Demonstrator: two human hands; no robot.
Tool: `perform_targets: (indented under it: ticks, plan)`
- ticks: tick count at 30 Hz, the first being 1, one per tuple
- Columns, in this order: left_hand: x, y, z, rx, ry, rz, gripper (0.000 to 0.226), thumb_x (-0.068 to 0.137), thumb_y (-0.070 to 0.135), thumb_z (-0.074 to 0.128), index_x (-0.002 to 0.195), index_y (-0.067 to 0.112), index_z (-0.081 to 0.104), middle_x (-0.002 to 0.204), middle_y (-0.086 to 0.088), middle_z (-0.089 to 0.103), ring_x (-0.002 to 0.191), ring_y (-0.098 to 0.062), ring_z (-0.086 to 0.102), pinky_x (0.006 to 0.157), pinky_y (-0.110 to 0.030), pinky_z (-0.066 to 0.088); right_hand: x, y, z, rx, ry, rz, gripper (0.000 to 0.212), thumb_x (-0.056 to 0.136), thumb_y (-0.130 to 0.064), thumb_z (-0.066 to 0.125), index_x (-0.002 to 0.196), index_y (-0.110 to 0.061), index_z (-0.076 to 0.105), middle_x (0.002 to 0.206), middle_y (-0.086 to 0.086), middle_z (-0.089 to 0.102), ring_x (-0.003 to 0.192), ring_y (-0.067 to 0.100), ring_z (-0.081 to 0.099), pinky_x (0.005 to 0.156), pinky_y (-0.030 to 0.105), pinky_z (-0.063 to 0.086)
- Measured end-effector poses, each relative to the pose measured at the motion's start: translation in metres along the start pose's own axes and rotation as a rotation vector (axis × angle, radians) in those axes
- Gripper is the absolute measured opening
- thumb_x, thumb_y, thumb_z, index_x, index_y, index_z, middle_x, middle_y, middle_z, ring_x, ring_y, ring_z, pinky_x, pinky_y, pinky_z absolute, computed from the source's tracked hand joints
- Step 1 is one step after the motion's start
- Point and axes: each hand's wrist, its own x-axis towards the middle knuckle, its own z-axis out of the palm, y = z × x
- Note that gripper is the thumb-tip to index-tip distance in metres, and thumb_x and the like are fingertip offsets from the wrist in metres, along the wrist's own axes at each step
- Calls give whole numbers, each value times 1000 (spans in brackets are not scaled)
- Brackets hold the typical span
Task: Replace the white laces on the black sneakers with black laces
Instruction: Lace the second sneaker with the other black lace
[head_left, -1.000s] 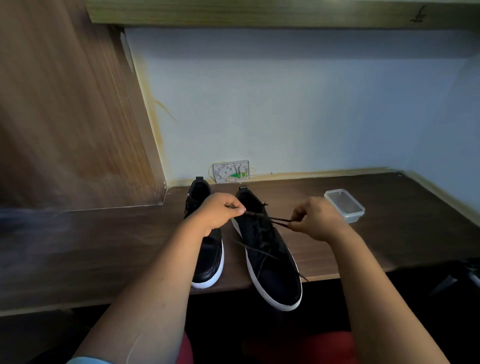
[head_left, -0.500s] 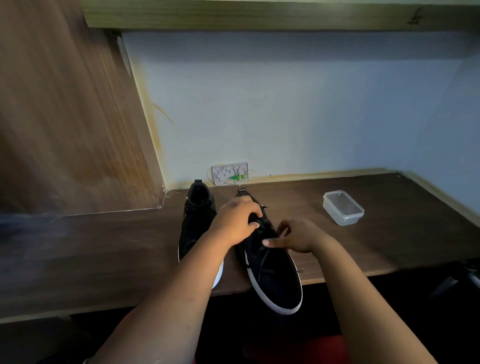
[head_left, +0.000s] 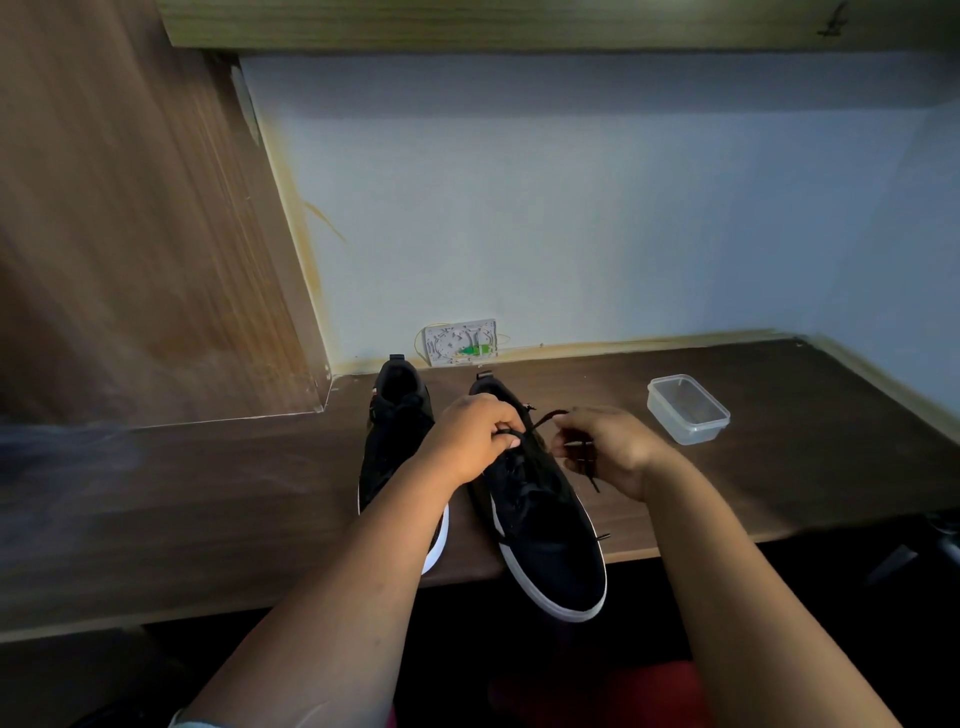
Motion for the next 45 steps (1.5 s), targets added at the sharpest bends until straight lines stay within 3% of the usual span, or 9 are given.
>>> perform_targets:
  ticks: [6, 15, 21, 26, 29, 31, 35, 40, 45]
  plan:
    - [1, -2, 0, -19, -1, -15, 14, 86, 14, 70, 99, 17, 72, 89, 10, 59, 77, -3, 55, 72, -14, 43, -5, -11, -28, 100, -13, -14, 30, 102, -32, 43, 77, -15, 49, 53, -5, 24, 43, 8, 18, 41, 18, 19]
    - [3, -2, 2, -15, 7, 10, 10, 86, 11, 69, 94, 16, 71, 89, 8, 58, 71, 3, 50, 64, -7, 36, -2, -18, -33, 431, 80, -55, 36, 102, -32, 41, 70, -17, 46, 51, -7, 23, 42, 7, 17, 39, 19, 19]
    - [4, -4, 3, -19, 3, 14, 10, 86, 12, 69, 94, 18, 71, 91, 7, 59, 72, 0, 51, 69, -17, 43, 2, -16, -36, 687, 162, -25, 36, 104, -28, 36, 72, -17, 50, 49, -8, 28, 41, 7, 22, 41, 19, 23]
    - [4, -4, 5, 24, -4, 32, 14, 88, 10, 66, 99, 19, 68, 93, 10, 54, 77, -2, 48, 72, -17, 41, 10, -7, -9, 537, 212, 89, 30, 103, -19, 37, 83, -16, 59, 69, -1, 48, 60, 12, 38, 59, 25, 32]
    - [3, -5, 7, 37, 15, 56, 16, 88, 9, 64, 99, 20, 67, 96, 8, 55, 84, -8, 51, 77, -25, 46, 5, -3, 6, 156, 131, 65, 18, 100, -19, 48, 97, -18, 66, 84, -4, 53, 73, 12, 38, 66, 27, 31]
    - [2, -5, 7, 57, 31, 65, 15, 88, 10, 63, 99, 21, 66, 97, 6, 55, 86, -12, 52, 77, -28, 46, 2, -1, 12, -32, 88, -26, 19, 100, -18, 50, 100, -16, 69, 78, -9, 57, 70, 10, 38, 65, 26, 30]
    - [4, -6, 9, 87, 49, 62, 13, 89, 14, 62, 100, 22, 64, 96, 8, 54, 86, -13, 53, 75, -30, 46, 2, 2, 17, 131, 40, -173, 15, 96, -7, 54, 88, -5, 66, 68, 1, 60, 59, 7, 50, 56, 15, 45]
    - [5, -7, 10, 26, 67, 21, 12, 88, 14, 65, 98, 19, 67, 97, 4, 63, 85, -12, 60, 80, -33, 53, 11, 7, 21, 292, 156, -239, 5, 87, 3, 63, 91, 2, 66, 81, 4, 70, 76, 11, 66, 74, 19, 57]
    - [5, -7, 11, -8, 83, 33, 9, 85, 11, 67, 92, 16, 68, 92, 2, 62, 81, -13, 61, 77, -36, 54, 17, 18, 22, -69, 247, -349, 9, 87, -3, 66, 92, -8, 72, 84, 5, 72, 84, 17, 68, 79, 26, 56]
